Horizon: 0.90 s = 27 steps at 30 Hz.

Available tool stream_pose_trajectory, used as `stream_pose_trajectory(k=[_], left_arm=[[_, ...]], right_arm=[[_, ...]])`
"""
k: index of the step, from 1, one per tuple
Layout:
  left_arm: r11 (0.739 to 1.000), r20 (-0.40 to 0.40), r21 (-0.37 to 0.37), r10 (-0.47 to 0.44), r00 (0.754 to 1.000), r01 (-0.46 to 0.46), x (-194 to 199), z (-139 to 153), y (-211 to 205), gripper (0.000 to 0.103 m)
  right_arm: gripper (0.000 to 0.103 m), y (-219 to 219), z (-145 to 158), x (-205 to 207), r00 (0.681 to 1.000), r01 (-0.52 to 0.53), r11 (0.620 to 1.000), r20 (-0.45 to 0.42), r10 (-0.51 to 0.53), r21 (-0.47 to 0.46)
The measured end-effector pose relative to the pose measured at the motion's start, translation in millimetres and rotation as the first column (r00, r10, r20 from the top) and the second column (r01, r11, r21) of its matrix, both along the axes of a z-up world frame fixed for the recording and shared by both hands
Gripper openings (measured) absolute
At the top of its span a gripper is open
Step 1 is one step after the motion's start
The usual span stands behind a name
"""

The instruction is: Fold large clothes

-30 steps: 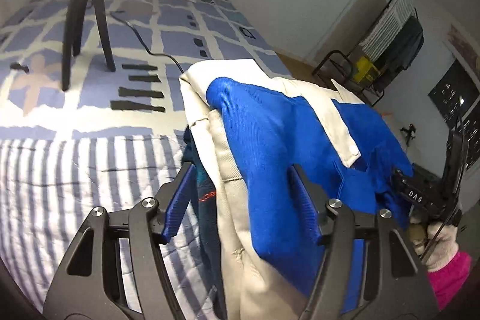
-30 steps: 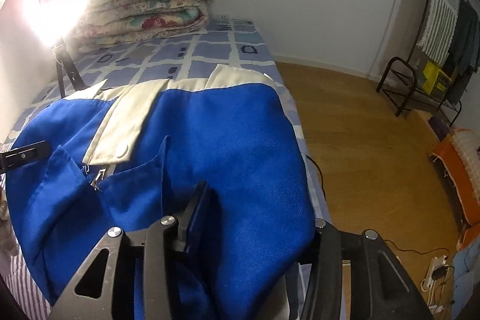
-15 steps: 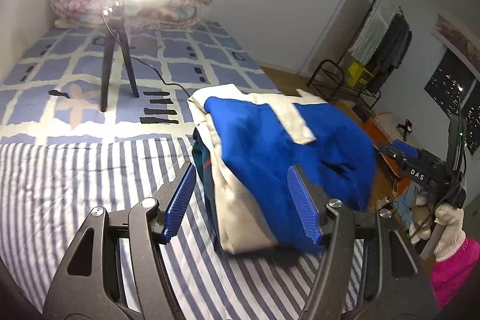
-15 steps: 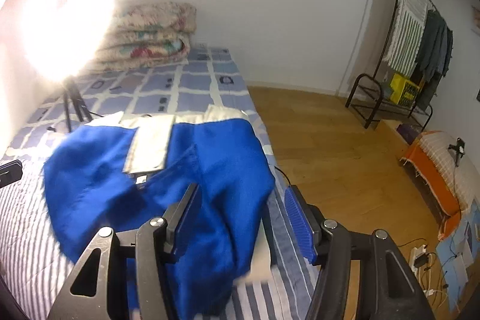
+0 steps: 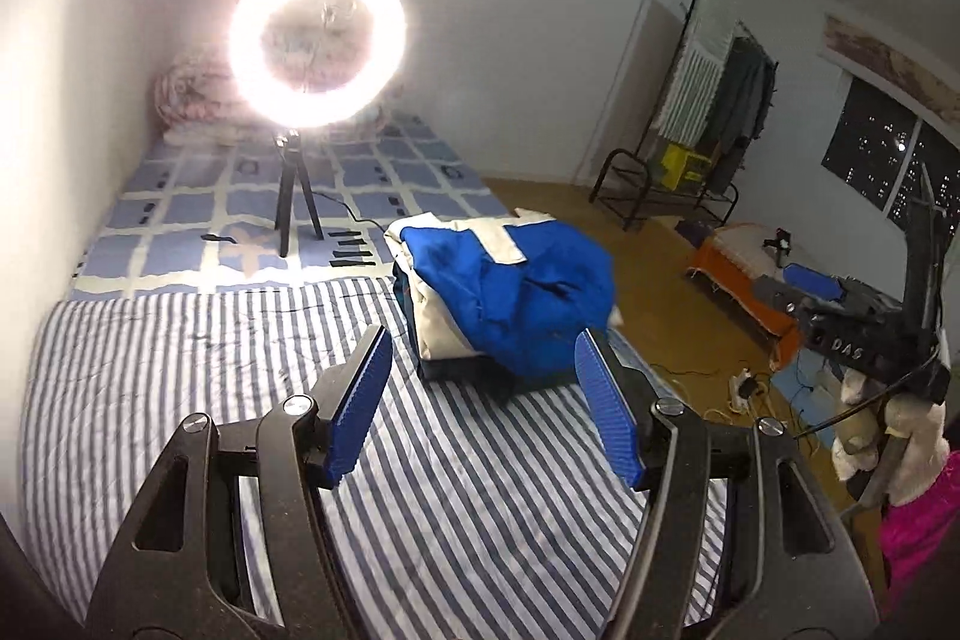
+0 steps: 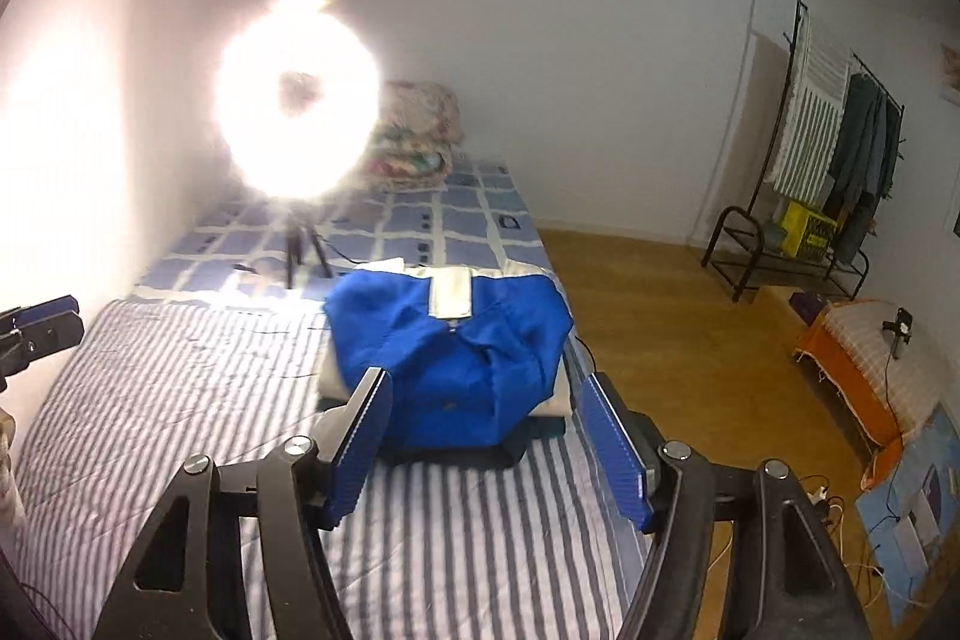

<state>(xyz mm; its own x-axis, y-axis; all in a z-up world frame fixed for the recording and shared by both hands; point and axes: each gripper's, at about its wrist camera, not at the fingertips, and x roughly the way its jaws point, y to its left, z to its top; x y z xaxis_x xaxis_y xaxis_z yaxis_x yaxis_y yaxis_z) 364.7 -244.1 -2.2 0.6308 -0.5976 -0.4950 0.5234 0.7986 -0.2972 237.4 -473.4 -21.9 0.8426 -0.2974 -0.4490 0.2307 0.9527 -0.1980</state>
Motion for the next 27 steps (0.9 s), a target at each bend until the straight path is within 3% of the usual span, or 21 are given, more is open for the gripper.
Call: stream_pose_trajectory(k=[6,14,17,21,27], left_arm=[[1.0,0.041,-0.013,-0.024,0.999,0.025,-73.2,25.4,30.5,0.065],[0.999,0.091,0.015,-0.036,0.995,0.035,-157.4,32.2,50.8,0.069],[0.999,0.113,0.013,-0.035,0.993,0.034,-184.0,28.2,58.1,0.08],[0.999,0.121,0.029,-0.041,0.992,0.038,-210.0,19.0,62.4,0.081],[0.998,0.119,0.038,-0.055,0.991,0.05,-233.3,4.3,64.7,0.089]], right_arm=[[0.074,48.2,10.4,-67.6,0.999,-0.022,0.999,0.032,0.023,-0.026],[0.082,94.7,8.9,-148.4,0.994,-0.056,0.998,0.097,0.058,-0.022],[0.083,103.1,-1.0,-172.5,0.991,-0.065,0.998,0.115,0.064,0.001],[0.086,110.2,-17.7,-192.3,0.991,-0.061,0.998,0.12,0.06,0.007],[0.098,115.8,-48.9,-211.8,0.992,-0.033,0.999,0.119,0.034,-0.008]])
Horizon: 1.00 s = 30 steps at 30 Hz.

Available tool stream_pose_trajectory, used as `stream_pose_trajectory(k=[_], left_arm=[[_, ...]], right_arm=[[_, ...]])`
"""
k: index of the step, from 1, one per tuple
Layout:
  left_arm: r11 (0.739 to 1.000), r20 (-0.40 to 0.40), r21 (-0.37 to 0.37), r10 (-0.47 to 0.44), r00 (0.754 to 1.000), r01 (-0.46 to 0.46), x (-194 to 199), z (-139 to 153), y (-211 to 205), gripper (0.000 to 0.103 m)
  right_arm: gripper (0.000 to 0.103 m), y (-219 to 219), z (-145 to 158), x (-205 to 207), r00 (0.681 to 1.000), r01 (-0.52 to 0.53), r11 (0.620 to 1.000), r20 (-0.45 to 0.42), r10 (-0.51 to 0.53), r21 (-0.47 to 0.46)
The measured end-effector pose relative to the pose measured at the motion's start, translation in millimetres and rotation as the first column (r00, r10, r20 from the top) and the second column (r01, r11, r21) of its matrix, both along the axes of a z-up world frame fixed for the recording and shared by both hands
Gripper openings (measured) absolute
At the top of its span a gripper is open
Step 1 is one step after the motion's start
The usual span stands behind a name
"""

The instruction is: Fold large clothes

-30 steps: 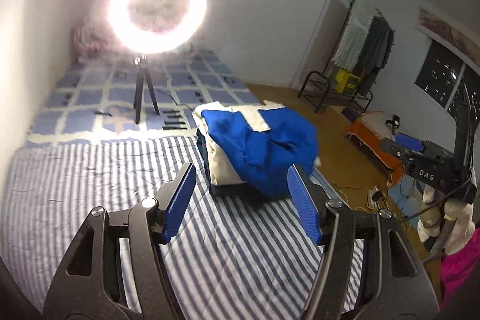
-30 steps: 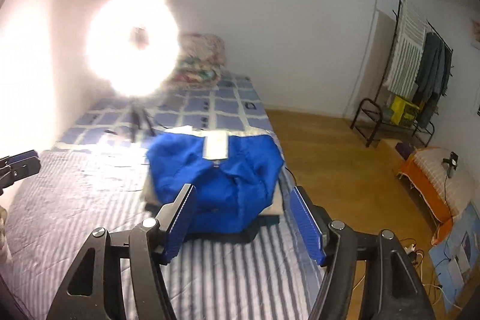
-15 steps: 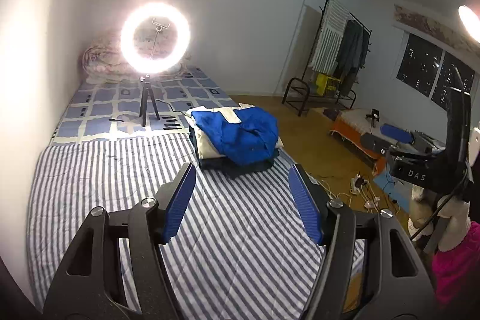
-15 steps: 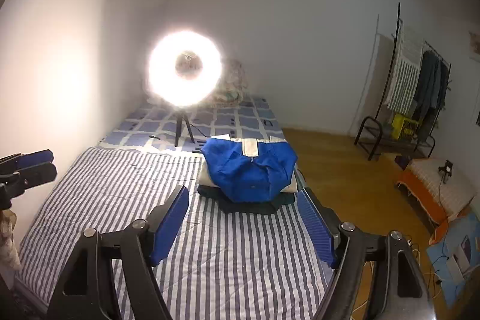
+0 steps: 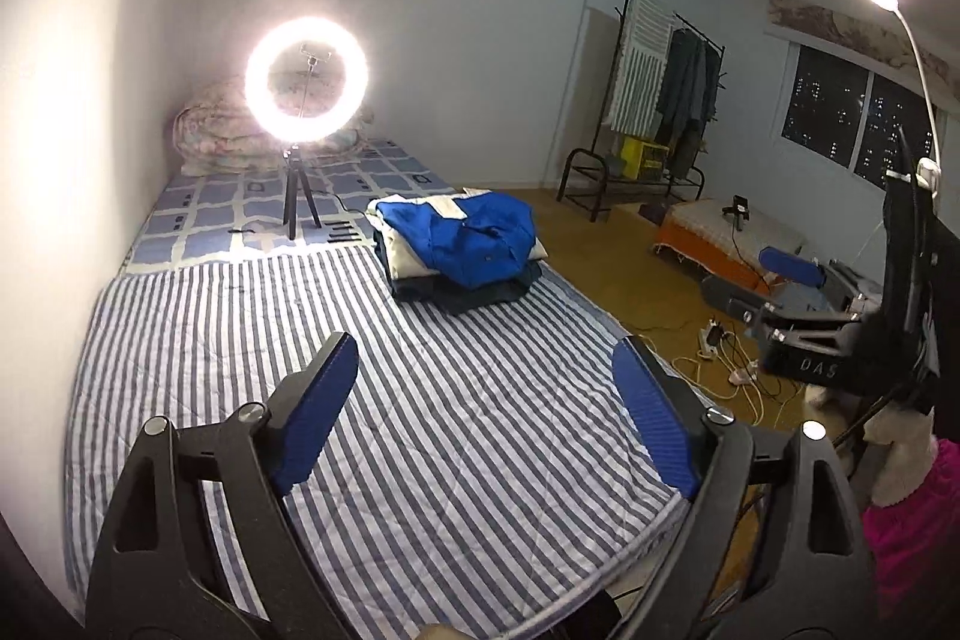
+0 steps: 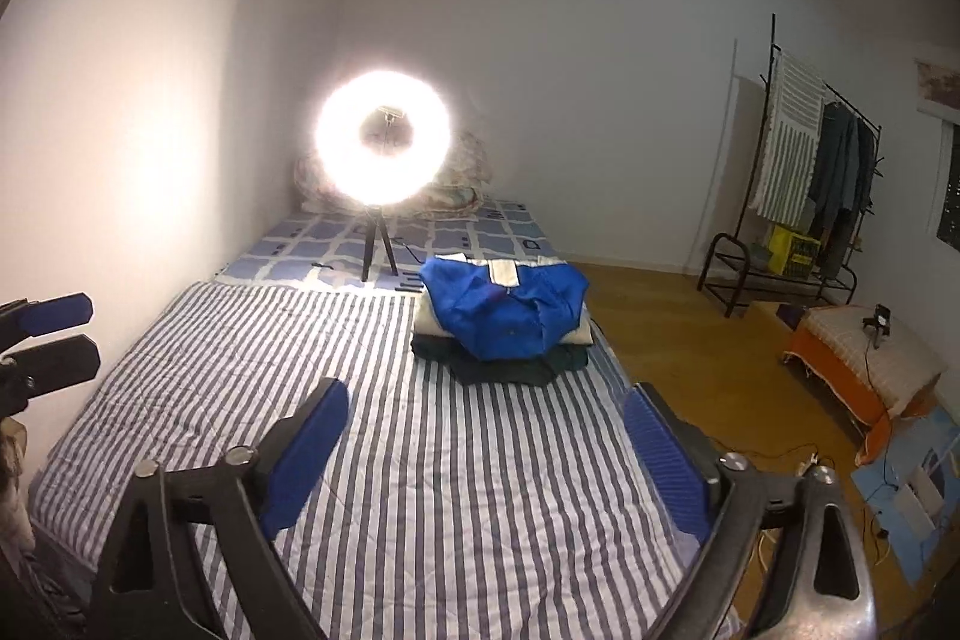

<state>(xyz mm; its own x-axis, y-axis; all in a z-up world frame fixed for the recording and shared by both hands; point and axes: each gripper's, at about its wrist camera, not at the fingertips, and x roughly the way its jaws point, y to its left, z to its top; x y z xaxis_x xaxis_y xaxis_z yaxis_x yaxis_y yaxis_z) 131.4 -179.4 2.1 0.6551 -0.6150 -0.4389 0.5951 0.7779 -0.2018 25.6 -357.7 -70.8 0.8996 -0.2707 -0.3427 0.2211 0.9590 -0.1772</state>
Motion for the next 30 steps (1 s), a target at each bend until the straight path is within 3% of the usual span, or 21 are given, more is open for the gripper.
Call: stream_pose_trajectory(k=[5,19,30], left_arm=[[0.998,0.026,0.039,0.044,0.999,-0.045,-9.1,-10.4,-2.0,0.103],[0.983,0.018,0.134,0.124,0.992,-0.126,7.3,-42.8,-4.0,0.103],[0.974,-0.022,0.19,0.132,0.991,-0.126,18.9,-65.1,-8.9,0.103]], right_arm=[[0.103,-0.6,-21.5,0.2,1.0,0.009,1.0,-0.012,-0.008,0.008],[0.103,-12.5,-55.3,12.3,0.999,0.051,0.995,0.008,-0.052,0.09],[0.103,-6.5,-60.0,15.9,1.0,0.029,0.997,-0.004,-0.029,0.074]])
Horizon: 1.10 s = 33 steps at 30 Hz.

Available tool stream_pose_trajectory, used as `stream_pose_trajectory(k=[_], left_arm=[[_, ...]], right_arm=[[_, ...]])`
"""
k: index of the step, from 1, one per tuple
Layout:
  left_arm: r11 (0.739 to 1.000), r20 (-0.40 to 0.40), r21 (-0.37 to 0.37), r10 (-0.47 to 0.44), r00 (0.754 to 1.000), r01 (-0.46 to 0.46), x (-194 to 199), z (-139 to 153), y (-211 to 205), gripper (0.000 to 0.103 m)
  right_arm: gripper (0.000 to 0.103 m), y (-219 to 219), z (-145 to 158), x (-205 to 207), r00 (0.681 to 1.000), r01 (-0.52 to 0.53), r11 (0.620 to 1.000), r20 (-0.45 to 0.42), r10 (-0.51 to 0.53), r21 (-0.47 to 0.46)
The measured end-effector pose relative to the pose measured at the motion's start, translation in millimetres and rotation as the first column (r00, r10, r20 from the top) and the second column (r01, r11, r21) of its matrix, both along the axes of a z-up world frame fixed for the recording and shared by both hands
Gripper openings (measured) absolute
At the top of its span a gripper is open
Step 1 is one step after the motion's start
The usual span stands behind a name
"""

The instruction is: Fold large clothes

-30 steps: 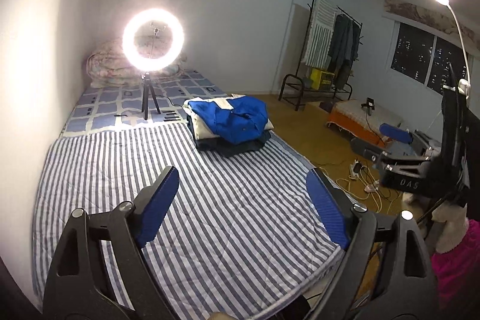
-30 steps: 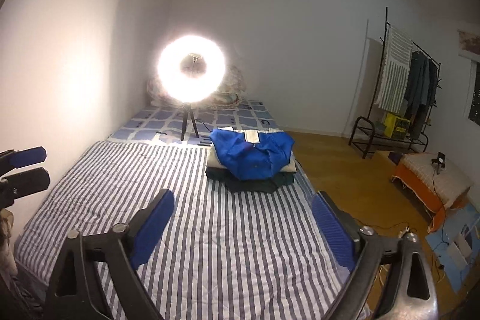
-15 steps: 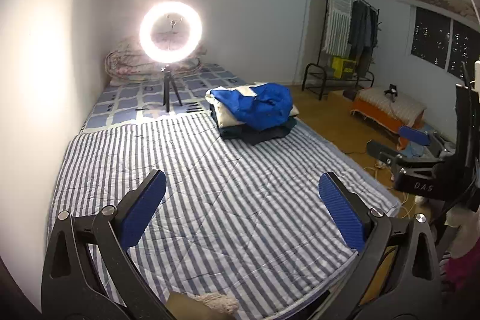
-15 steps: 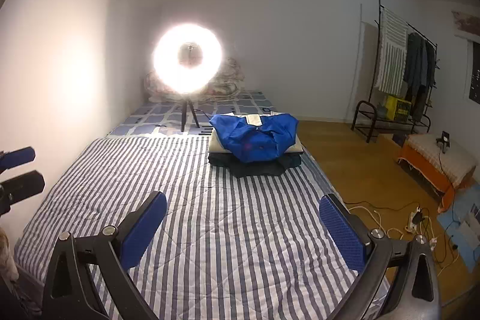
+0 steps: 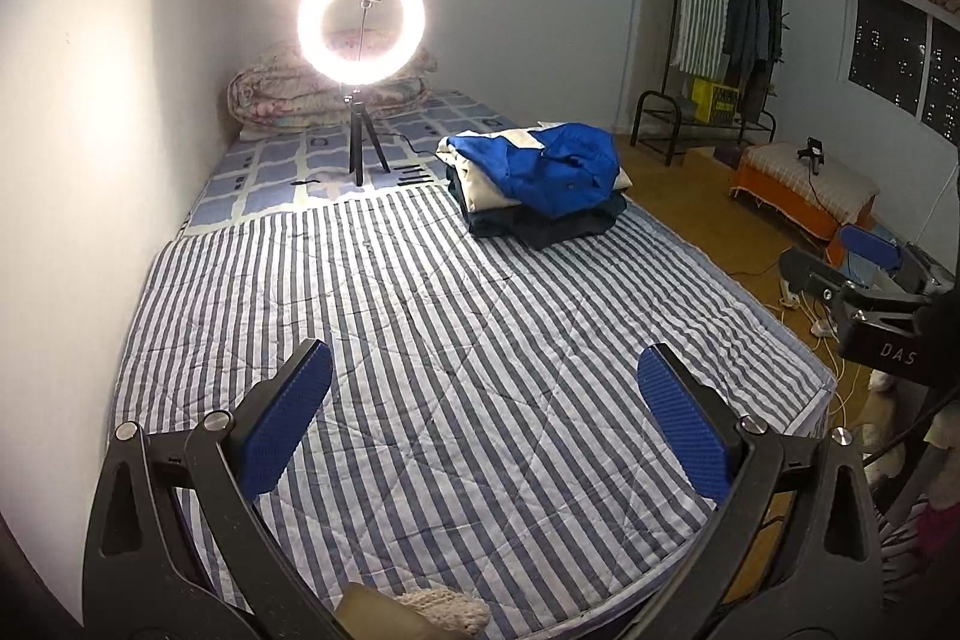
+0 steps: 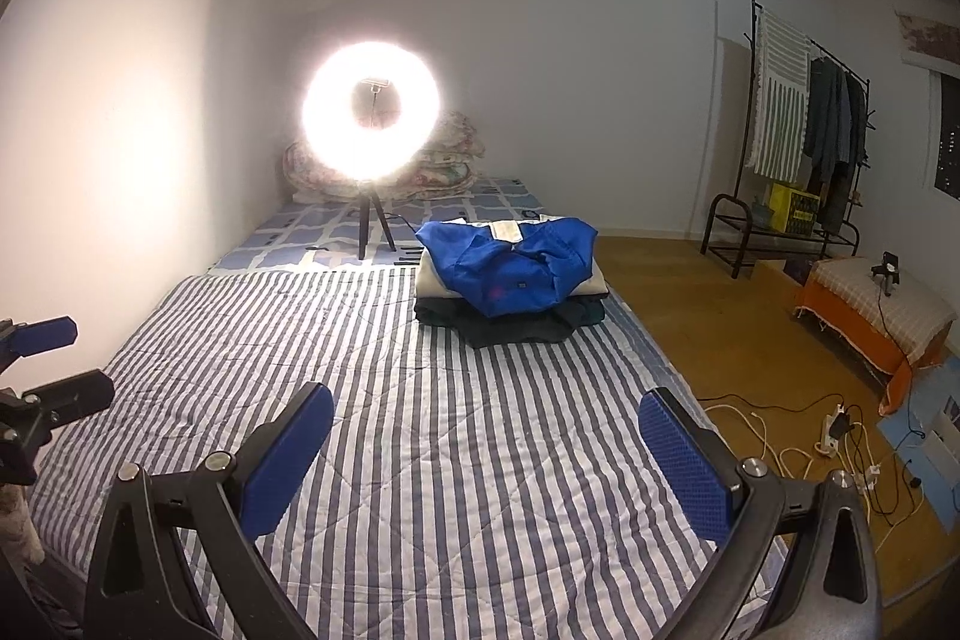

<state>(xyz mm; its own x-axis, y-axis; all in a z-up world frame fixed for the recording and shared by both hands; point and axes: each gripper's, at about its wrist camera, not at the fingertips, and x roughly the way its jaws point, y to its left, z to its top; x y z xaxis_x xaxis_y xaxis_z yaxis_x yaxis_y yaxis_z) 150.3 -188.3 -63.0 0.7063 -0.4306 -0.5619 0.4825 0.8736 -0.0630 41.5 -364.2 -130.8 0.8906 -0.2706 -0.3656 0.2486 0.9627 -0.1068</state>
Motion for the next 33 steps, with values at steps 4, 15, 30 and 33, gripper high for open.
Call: stream_pose_trajectory(k=[4,15,30,33], left_arm=[[1.0,-0.002,0.003,0.0,1.0,0.0,0.7,-1.0,0.0,0.103],[1.0,0.008,0.002,-0.004,1.0,0.004,0.0,0.2,0.4,0.103],[1.0,0.02,0.008,-0.007,1.0,0.006,-3.0,2.3,-1.5,0.103],[1.0,0.022,0.01,-0.007,1.0,0.007,-4.2,2.7,-1.7,0.103]], right_arm=[[0.103,-1.4,-1.3,1.9,1.0,0.005,1.0,-0.008,-0.005,0.001],[0.103,-8.8,-2.6,2.3,1.0,0.026,0.999,-0.012,-0.025,0.024],[0.103,-9.4,-4.6,3.8,0.999,0.031,0.999,-0.021,-0.031,0.027],[0.103,-10.9,-4.6,3.5,0.999,0.031,0.999,-0.021,-0.03,0.037]])
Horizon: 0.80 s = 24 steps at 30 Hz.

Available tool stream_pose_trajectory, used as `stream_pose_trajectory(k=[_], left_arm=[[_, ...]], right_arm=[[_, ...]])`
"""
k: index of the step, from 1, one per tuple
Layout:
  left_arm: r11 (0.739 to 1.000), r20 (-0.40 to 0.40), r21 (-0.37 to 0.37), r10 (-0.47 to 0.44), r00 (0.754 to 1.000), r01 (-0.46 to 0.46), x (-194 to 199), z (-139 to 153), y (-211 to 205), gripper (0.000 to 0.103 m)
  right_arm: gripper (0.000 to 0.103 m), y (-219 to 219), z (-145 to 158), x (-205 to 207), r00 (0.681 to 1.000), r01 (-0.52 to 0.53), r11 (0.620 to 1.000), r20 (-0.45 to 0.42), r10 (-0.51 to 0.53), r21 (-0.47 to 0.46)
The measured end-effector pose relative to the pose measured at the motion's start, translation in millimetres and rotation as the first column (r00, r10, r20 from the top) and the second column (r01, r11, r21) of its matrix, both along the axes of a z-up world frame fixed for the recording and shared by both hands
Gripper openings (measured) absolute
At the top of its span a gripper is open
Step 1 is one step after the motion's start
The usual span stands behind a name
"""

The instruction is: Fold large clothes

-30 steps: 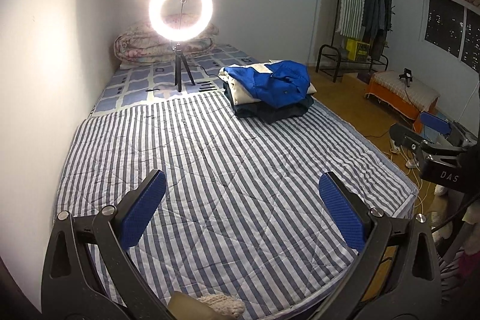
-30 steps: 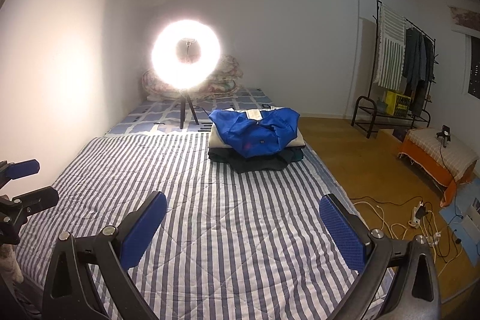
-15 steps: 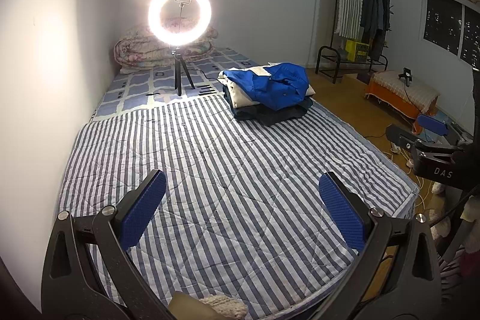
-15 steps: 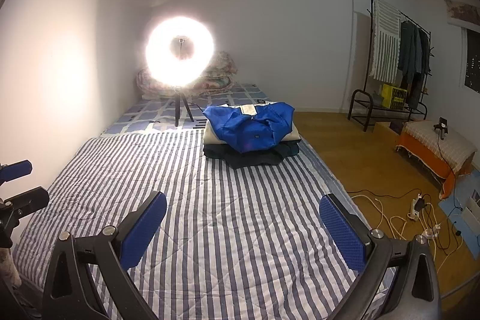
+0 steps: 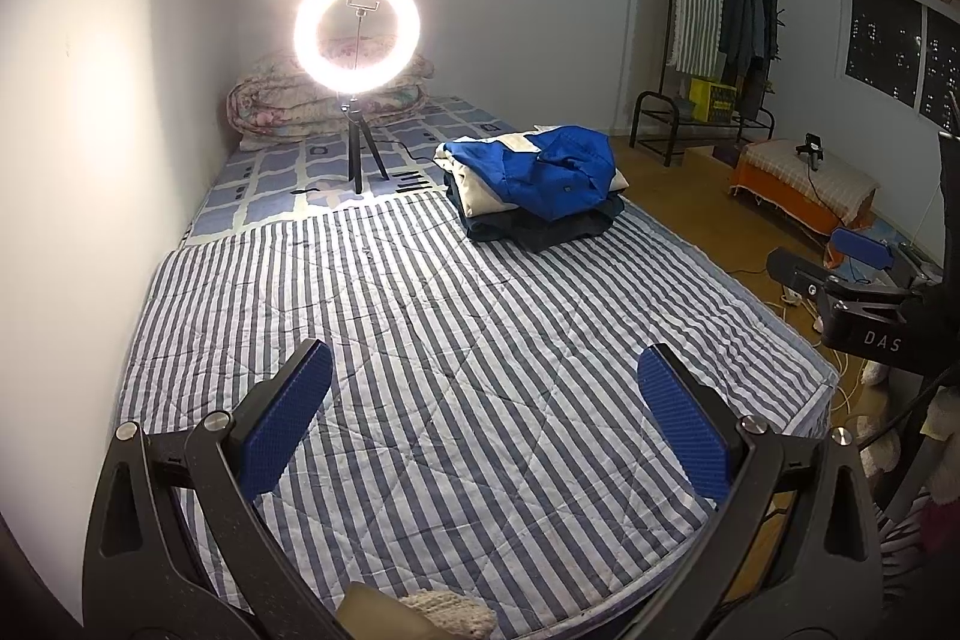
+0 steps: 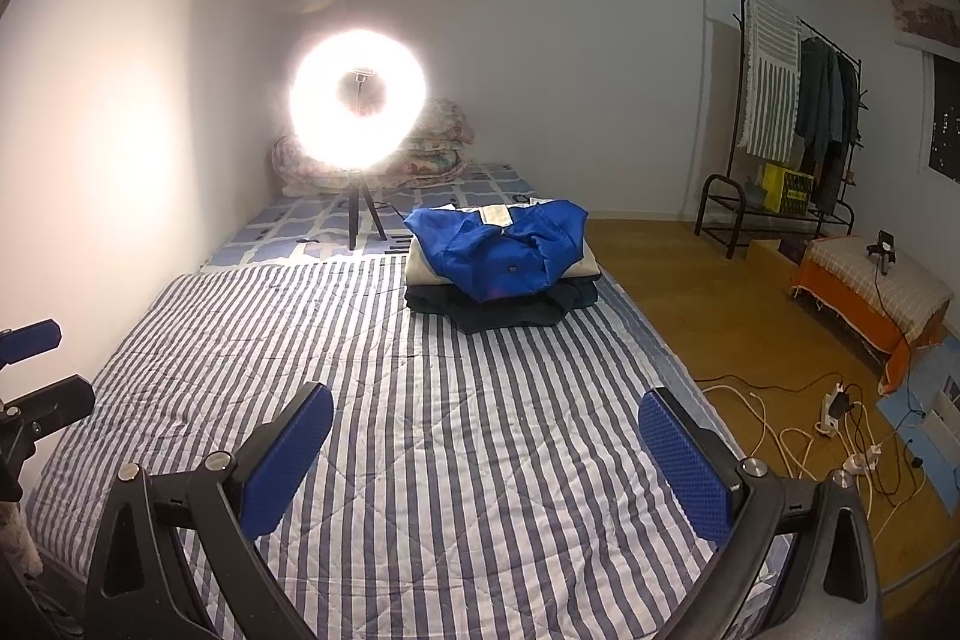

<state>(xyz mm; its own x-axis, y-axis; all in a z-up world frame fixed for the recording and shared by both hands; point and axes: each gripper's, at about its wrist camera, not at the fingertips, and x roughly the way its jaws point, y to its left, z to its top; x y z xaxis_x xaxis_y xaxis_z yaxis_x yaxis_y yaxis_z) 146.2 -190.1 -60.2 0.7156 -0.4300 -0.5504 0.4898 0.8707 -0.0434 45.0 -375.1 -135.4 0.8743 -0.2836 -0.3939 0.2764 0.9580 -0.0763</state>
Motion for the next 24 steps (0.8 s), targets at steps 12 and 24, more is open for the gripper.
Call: stream_pose_trajectory(k=[12,24], left_arm=[[1.0,0.004,0.004,-0.003,1.0,0.003,0.6,0.1,1.0,0.103],[1.0,0.01,0.011,-0.004,1.0,0.003,2.5,1.3,3.1,0.103]], right_arm=[[0.103,0.2,-0.8,0.1,1.0,-0.001,1.0,-0.003,0.001,-0.005],[0.103,2.7,-2.8,2.1,1.0,-0.003,1.0,-0.009,0.003,-0.017]])
